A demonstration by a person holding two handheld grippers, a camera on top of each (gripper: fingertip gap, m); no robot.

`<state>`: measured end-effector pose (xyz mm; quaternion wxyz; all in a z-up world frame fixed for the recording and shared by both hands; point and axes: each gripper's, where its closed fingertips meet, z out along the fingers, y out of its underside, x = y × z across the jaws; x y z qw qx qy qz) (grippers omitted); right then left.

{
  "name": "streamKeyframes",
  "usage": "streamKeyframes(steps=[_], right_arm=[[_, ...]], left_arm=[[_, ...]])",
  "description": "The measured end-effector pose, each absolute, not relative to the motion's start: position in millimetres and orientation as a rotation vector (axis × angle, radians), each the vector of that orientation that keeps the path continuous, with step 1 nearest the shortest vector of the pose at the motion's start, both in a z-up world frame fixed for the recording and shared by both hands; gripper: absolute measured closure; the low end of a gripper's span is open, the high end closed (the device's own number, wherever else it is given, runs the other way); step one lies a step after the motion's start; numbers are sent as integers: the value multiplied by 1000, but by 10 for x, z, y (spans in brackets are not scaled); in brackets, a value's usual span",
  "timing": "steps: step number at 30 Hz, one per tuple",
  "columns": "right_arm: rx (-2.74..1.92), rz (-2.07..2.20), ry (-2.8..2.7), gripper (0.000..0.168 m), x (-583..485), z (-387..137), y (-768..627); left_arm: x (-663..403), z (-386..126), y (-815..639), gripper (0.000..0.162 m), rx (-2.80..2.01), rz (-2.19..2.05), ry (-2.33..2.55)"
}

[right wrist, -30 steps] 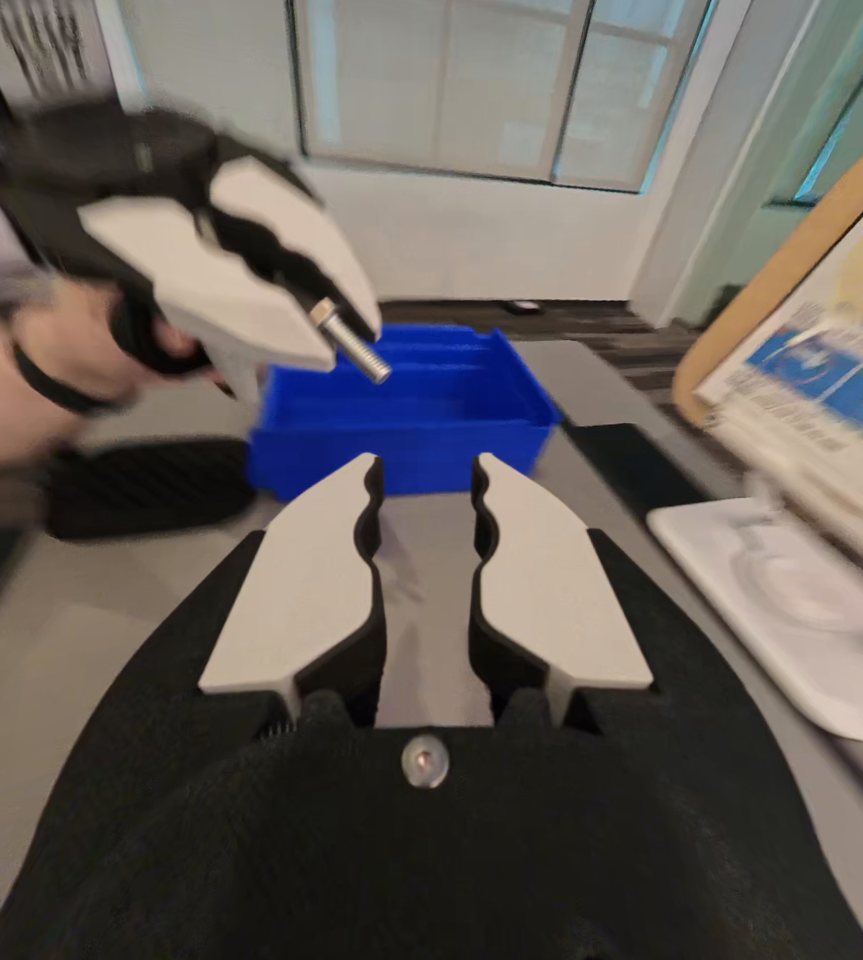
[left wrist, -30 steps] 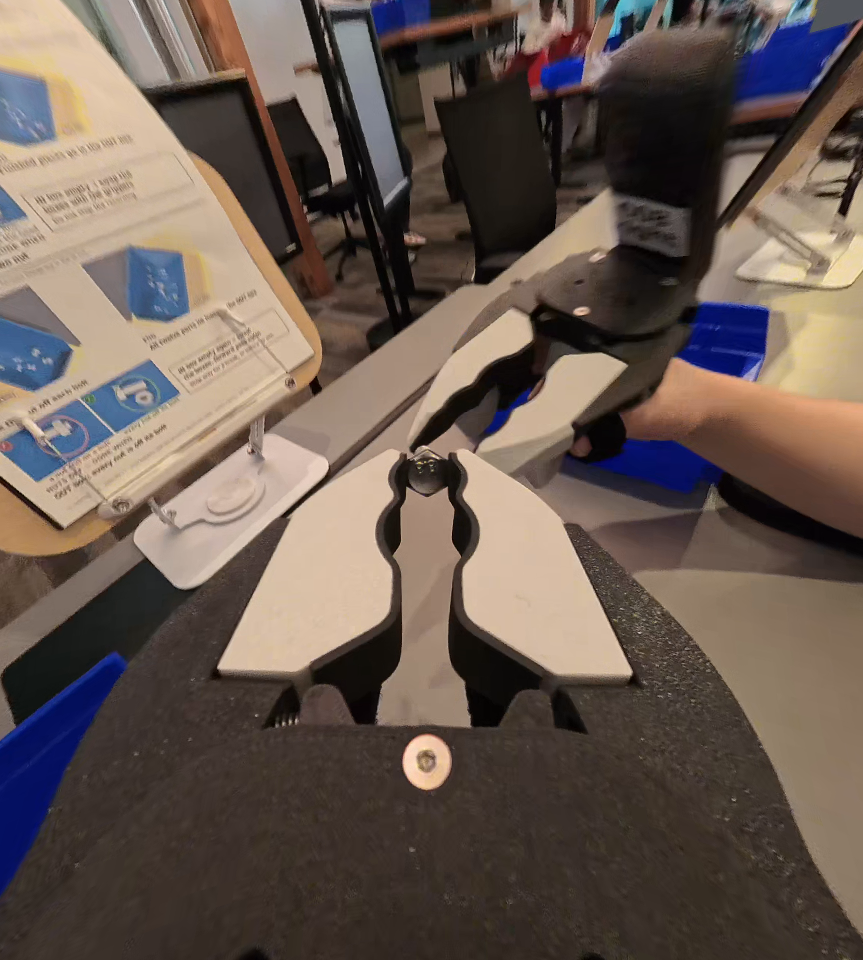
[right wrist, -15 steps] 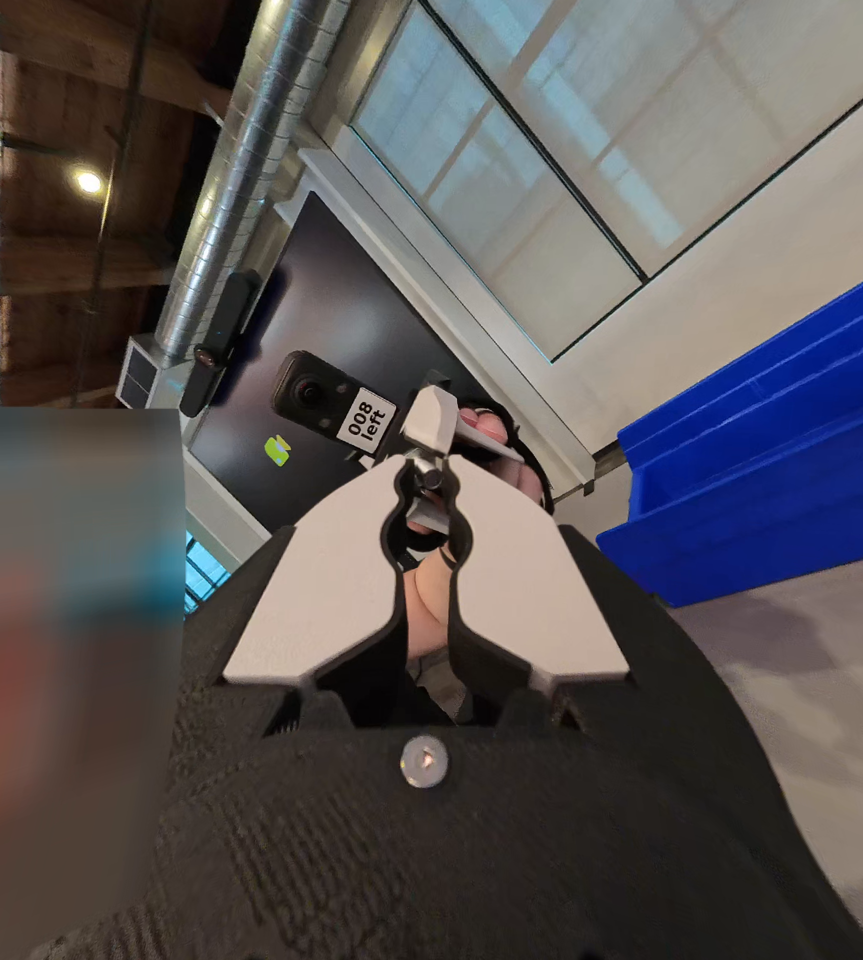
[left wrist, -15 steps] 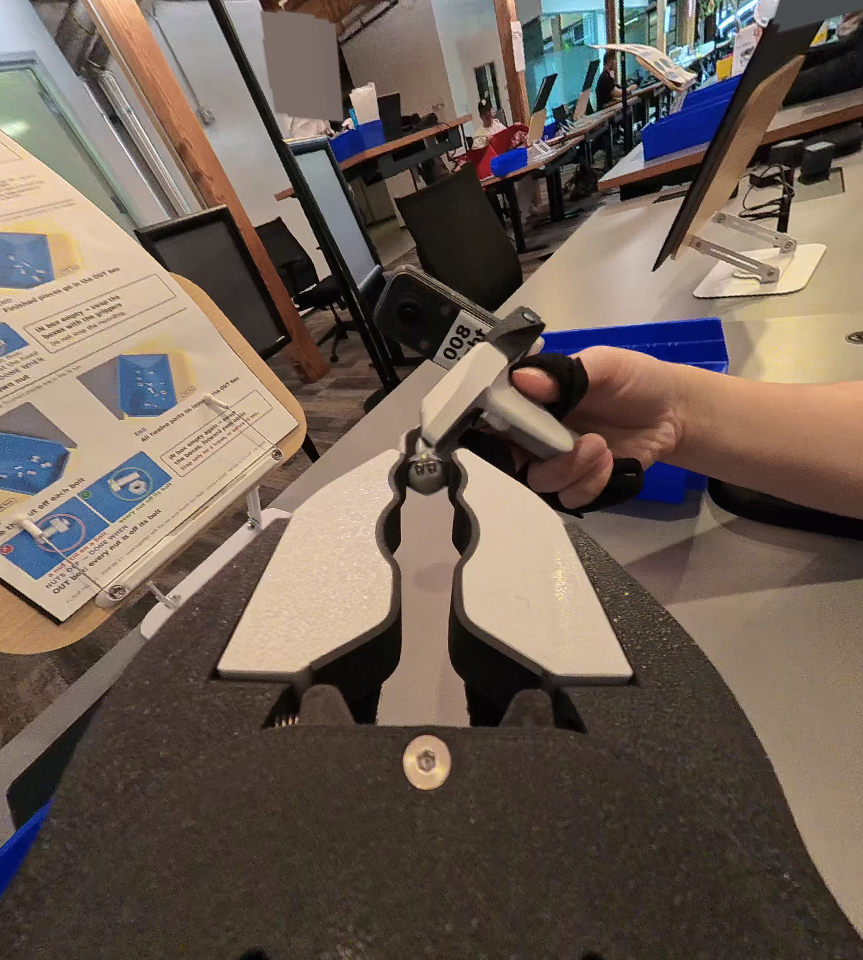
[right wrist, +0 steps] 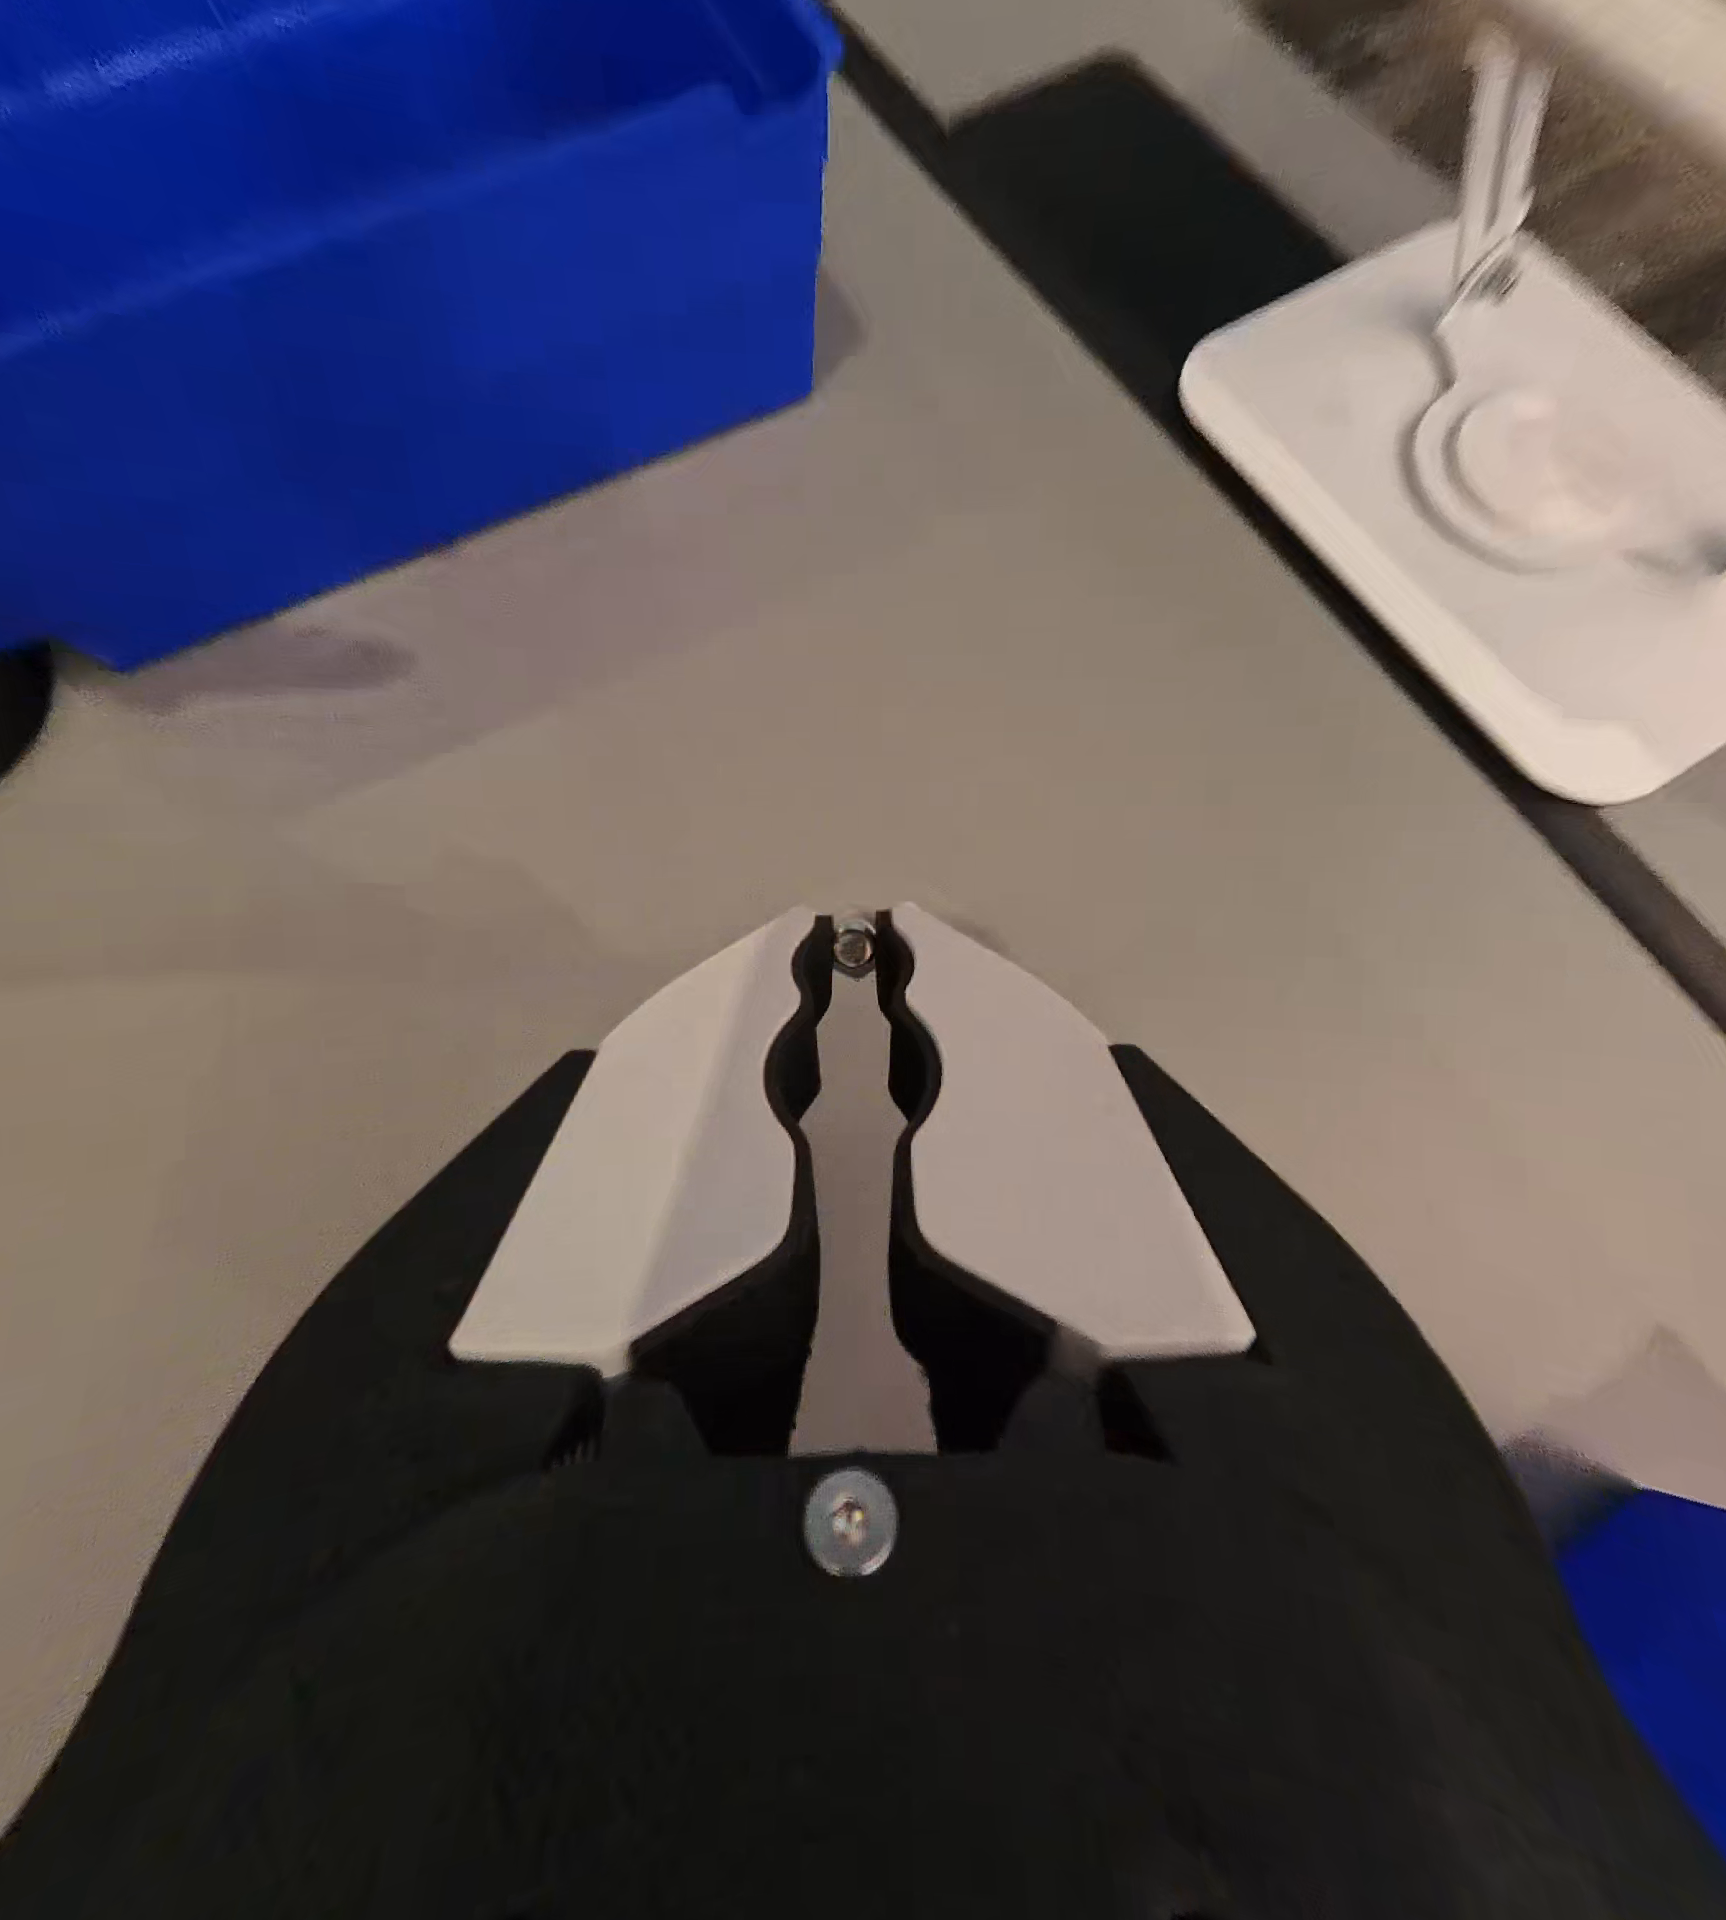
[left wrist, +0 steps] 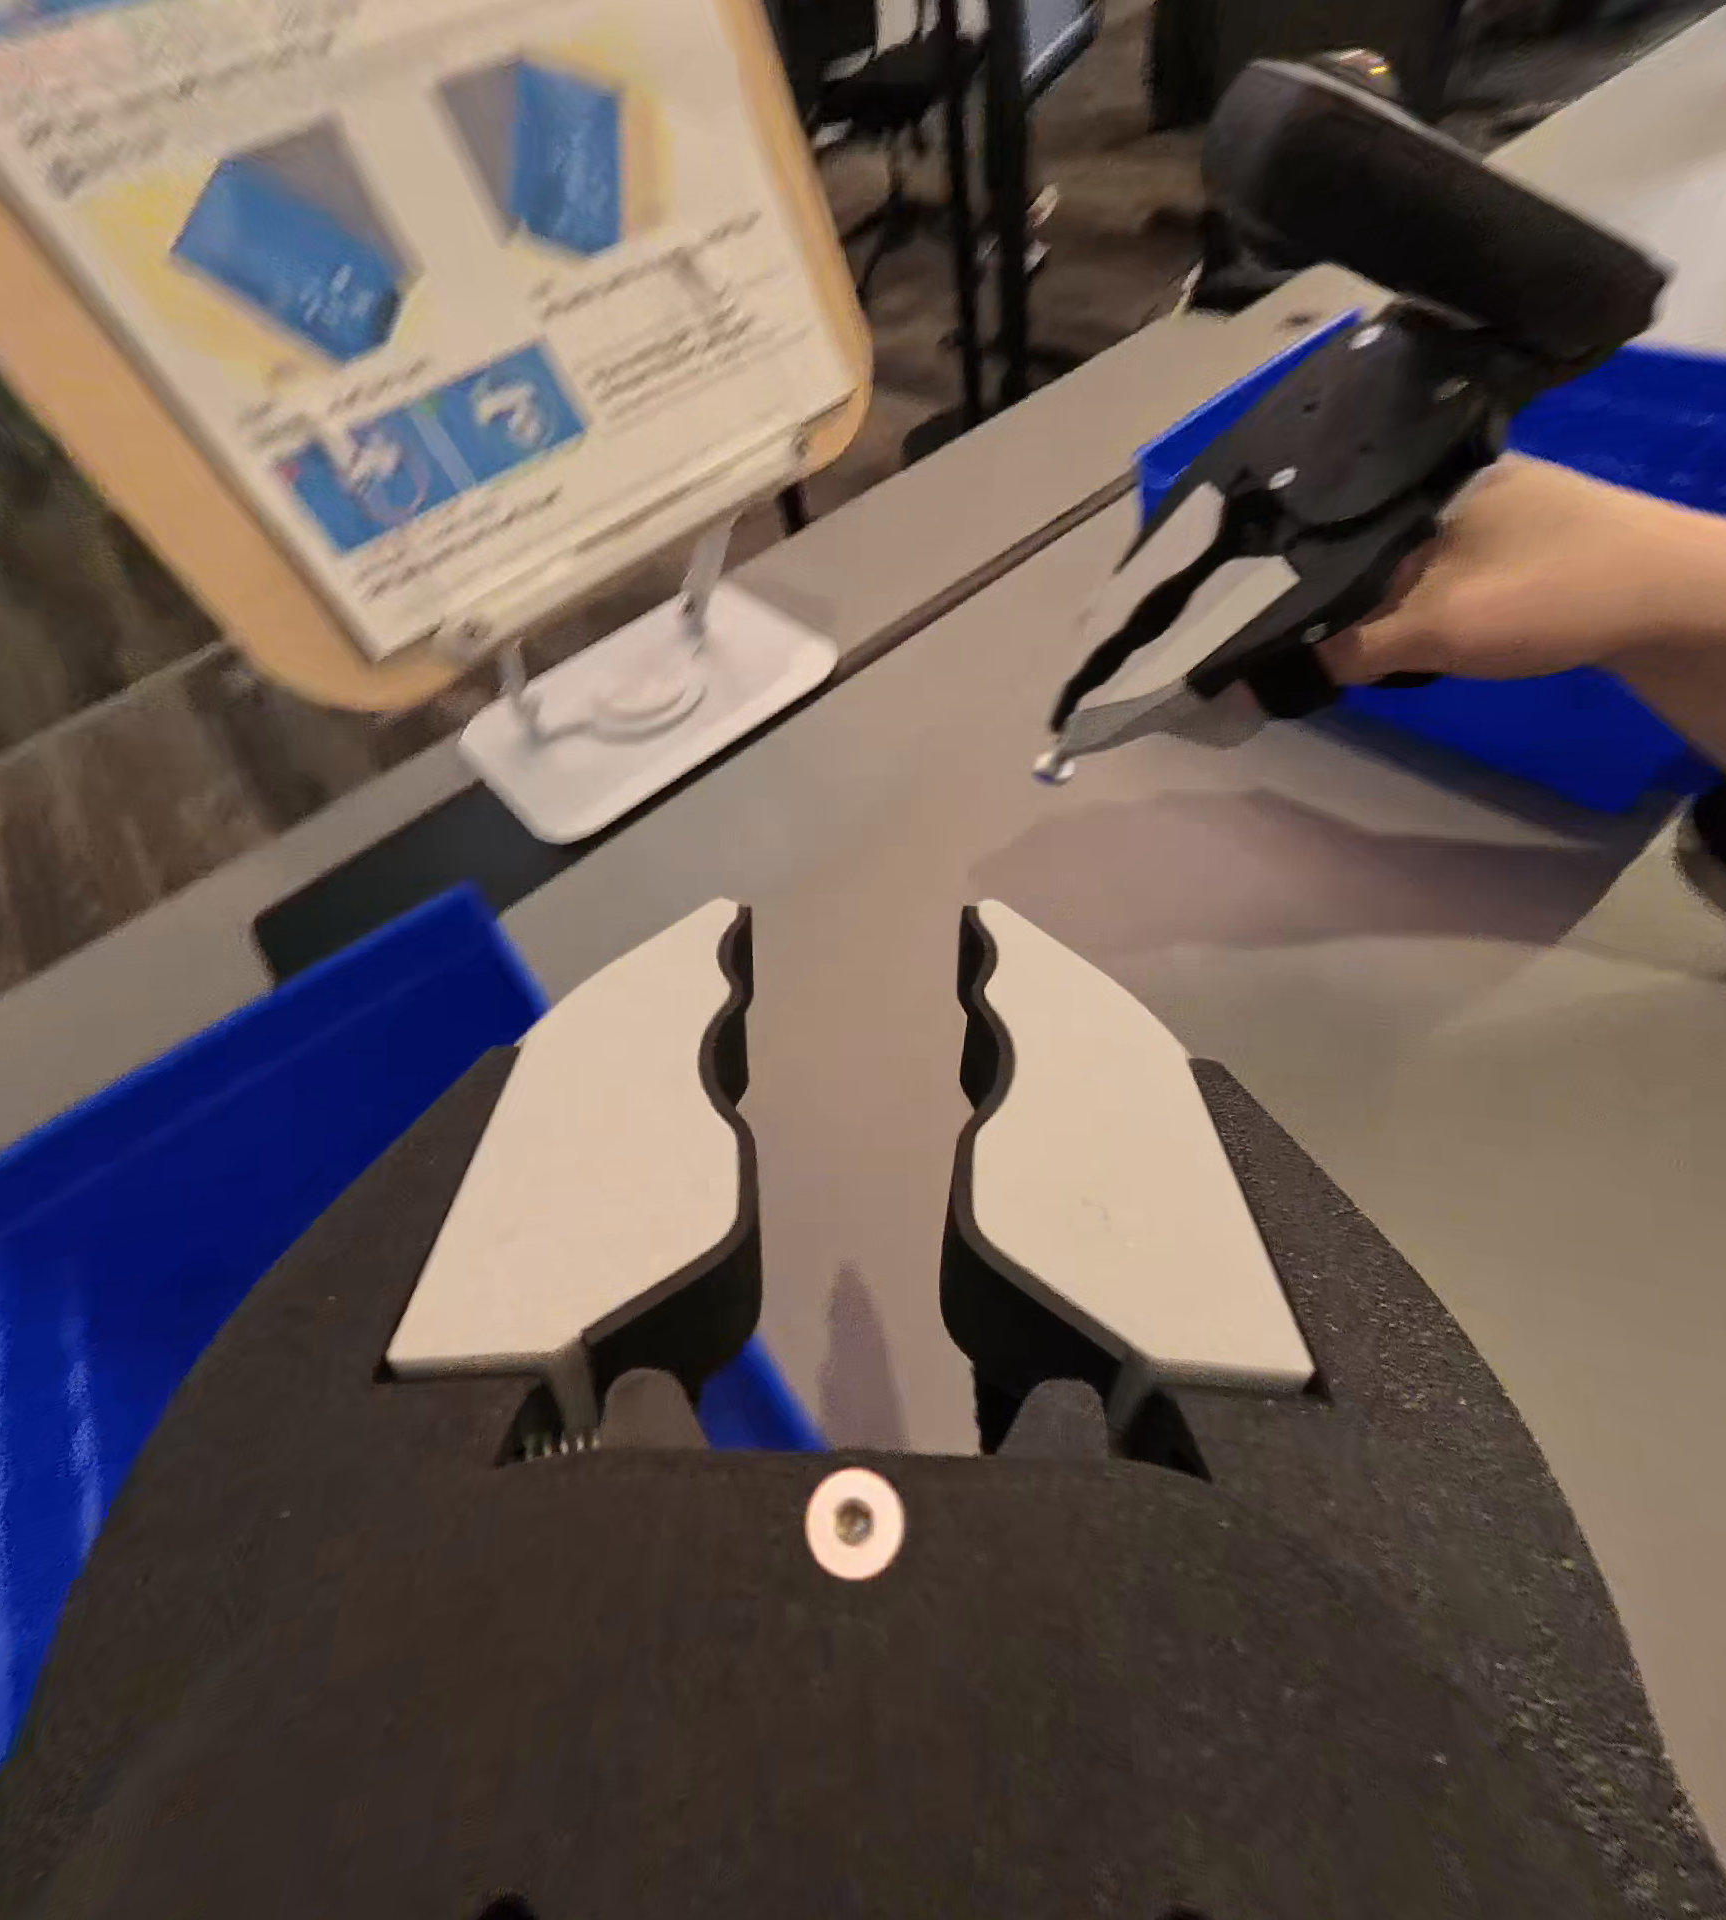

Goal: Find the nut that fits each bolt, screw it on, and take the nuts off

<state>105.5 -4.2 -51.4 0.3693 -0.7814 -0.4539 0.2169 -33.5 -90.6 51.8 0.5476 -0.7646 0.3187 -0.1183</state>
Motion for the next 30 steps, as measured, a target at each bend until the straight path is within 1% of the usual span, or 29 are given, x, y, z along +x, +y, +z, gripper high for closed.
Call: streamKeyframes(steps=[4,11,20,30], right_arm=[[-2080,469,-1194,160,1056,-836,30],[-2210,343,-1218,160,1169,-1233,88],[-2292,404,-1226,159,1154,-1352,-16],[-2257,369,-1277,158,1097,-1375,-47]], left_arm=[[-819,387,-1016,128,-1952,-272,681],[-1254,297,-1176,129,-1945,-299,591],[-1446,152,-1247,130,-1970,-303,606],[-1671,88,-1346,129,-1978,-318,578]])
